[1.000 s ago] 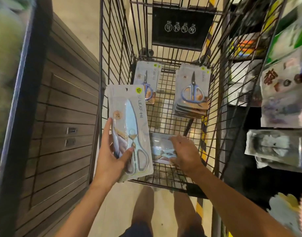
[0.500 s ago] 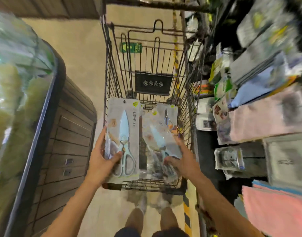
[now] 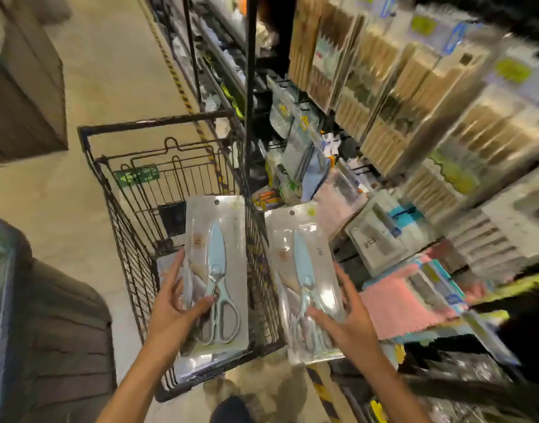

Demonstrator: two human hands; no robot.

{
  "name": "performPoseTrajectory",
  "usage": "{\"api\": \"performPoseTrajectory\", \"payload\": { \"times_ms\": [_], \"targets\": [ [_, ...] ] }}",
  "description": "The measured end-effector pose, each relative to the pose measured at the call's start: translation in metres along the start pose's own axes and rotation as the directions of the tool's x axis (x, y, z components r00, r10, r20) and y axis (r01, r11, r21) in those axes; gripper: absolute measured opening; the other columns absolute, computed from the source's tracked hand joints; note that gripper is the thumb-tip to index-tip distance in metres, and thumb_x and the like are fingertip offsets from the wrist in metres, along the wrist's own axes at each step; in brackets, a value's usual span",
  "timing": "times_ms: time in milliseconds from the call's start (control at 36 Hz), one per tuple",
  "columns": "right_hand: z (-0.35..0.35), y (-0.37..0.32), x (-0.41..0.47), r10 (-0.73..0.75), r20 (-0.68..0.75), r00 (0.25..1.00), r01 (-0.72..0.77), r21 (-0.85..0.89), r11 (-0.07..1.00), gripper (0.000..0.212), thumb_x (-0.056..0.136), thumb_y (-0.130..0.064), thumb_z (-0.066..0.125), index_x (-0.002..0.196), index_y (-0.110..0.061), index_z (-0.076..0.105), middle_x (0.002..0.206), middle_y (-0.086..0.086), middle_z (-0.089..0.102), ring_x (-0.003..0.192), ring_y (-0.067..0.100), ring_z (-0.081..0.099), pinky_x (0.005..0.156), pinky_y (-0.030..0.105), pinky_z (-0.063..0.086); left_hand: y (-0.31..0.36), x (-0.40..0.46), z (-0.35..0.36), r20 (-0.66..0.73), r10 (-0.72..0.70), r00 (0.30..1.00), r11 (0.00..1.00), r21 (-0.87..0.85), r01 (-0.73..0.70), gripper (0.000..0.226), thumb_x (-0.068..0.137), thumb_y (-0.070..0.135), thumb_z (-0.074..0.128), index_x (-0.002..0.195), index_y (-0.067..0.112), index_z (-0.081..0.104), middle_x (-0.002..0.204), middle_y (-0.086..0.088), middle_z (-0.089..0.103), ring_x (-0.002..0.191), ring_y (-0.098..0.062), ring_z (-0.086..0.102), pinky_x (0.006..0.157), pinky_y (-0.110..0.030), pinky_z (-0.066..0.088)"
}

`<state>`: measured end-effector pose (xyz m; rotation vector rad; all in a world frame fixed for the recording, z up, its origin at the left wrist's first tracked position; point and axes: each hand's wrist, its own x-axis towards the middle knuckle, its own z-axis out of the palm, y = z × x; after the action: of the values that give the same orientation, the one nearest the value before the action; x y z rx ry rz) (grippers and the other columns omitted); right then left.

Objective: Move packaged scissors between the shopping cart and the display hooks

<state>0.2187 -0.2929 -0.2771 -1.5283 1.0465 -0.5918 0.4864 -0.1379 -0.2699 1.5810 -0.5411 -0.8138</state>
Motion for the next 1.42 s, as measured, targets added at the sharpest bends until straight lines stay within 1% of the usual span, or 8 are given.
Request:
{"api": "performPoseTrajectory", "payload": {
  "times_ms": [194, 306, 583, 722, 861, 1083, 1194, 1417],
  "targets": [
    [-0.058, 0.002, -0.069, -0.039, -0.212, 0.976, 0.049, 0.045, 0.998, 0.084, 0.079, -0.014, 0.084, 0.141, -0.048, 0.039, 0.138, -0.029, 0.054, 0.124, -0.009, 0.054, 0.089, 0.004, 0.046, 0.023, -0.038, 0.056, 0.123, 0.125, 0.984, 0.988, 0.072, -0.135, 0.094, 0.077, 0.015, 0.084, 0.144, 0.062, 0.036, 0.151, 0.015, 0.049, 0.135, -0.015, 0.051, 0.090, -0.023, 0.057],
    [-0.097, 0.007, -0.112, -0.056, -0.269, 0.961, 0.073, 0.055, 0.996, 0.084, 0.081, -0.020, 0.083, 0.143, -0.052, 0.036, 0.141, -0.032, 0.049, 0.126, -0.010, 0.051, 0.090, 0.004, 0.046, 0.034, -0.073, 0.092, 0.216, 0.170, 0.962, 0.976, 0.101, -0.195, 0.095, 0.077, 0.025, 0.085, 0.147, 0.061, 0.032, 0.146, 0.027, 0.049, 0.135, -0.013, 0.052, 0.099, -0.044, 0.055],
    [-0.172, 0.029, -0.224, -0.089, -0.406, 0.910, 0.121, 0.054, 0.991, 0.086, 0.079, -0.022, 0.082, 0.147, -0.048, 0.035, 0.146, -0.026, 0.046, 0.126, -0.012, 0.049, 0.087, 0.002, 0.044, 0.046, -0.172, 0.179, 0.373, 0.253, 0.893, 0.950, 0.079, -0.302, 0.090, 0.083, 0.017, 0.080, 0.149, 0.057, 0.033, 0.156, 0.026, 0.039, 0.143, -0.009, 0.042, 0.113, -0.049, 0.043],
    [-0.199, 0.036, -0.274, -0.074, -0.471, 0.879, 0.113, 0.055, 0.992, 0.092, 0.079, -0.020, 0.084, 0.150, -0.046, 0.032, 0.146, -0.019, 0.051, 0.127, -0.004, 0.052, 0.089, 0.003, 0.045, 0.052, -0.209, 0.209, 0.445, 0.257, 0.858, 0.938, 0.099, -0.332, 0.093, 0.081, 0.014, 0.081, 0.148, 0.058, 0.033, 0.146, 0.027, 0.050, 0.129, 0.003, 0.054, 0.099, -0.023, 0.054],
    [-0.214, 0.037, -0.322, -0.069, -0.519, 0.852, 0.120, 0.065, 0.991, 0.094, 0.078, -0.014, 0.085, 0.142, -0.059, 0.034, 0.134, -0.036, 0.054, 0.125, -0.008, 0.054, 0.093, 0.012, 0.050, 0.061, -0.234, 0.233, 0.525, 0.253, 0.813, 0.942, 0.058, -0.331, 0.099, 0.079, 0.008, 0.081, 0.151, 0.054, 0.031, 0.150, 0.008, 0.052, 0.133, -0.015, 0.056, 0.098, -0.048, 0.056],
    [-0.214, 0.034, -0.389, -0.075, -0.639, 0.766, 0.134, 0.044, 0.990, 0.091, 0.084, -0.013, 0.080, 0.151, -0.046, 0.030, 0.147, -0.037, 0.040, 0.132, -0.006, 0.049, 0.101, 0.019, 0.050, 0.066, -0.271, 0.252, 0.620, 0.312, 0.720, 0.925, -0.025, -0.379, 0.095, 0.080, 0.003, 0.080, 0.149, 0.052, 0.037, 0.118, 0.019, 0.071, 0.093, -0.012, 0.074, 0.084, -0.040, 0.062],
    [-0.210, 0.026, -0.417, -0.068, -0.722, 0.689, 0.152, 0.052, 0.987, 0.089, 0.084, -0.012, 0.080, 0.151, -0.043, 0.031, 0.142, -0.040, 0.043, 0.128, -0.011, 0.049, 0.091, 0.008, 0.048, 0.063, -0.277, 0.253, 0.690, 0.272, 0.671, 0.932, -0.013, -0.363, 0.095, 0.077, 0.017, 0.083, 0.146, 0.060, 0.035, 0.142, 0.009, 0.060, 0.120, -0.035, 0.064, 0.095, -0.061, 0.054],
    [-0.201, 0.023, -0.486, 0.002, -0.851, 0.526, 0.092, 0.059, 0.994, 0.088, 0.084, -0.014, 0.080, 0.150, -0.047, 0.031, 0.132, -0.036, 0.054, 0.119, -0.008, 0.058, 0.085, 0.011, 0.052, 0.064, -0.311, 0.272, 0.808, 0.283, 0.517, 0.922, -0.081, -0.378, 0.092, 0.076, 0.031, 0.084, 0.149, 0.055, 0.033, 0.156, 0.019, 0.042, 0.143, -0.009, 0.043, 0.113, -0.055, 0.042]
  ]
}}
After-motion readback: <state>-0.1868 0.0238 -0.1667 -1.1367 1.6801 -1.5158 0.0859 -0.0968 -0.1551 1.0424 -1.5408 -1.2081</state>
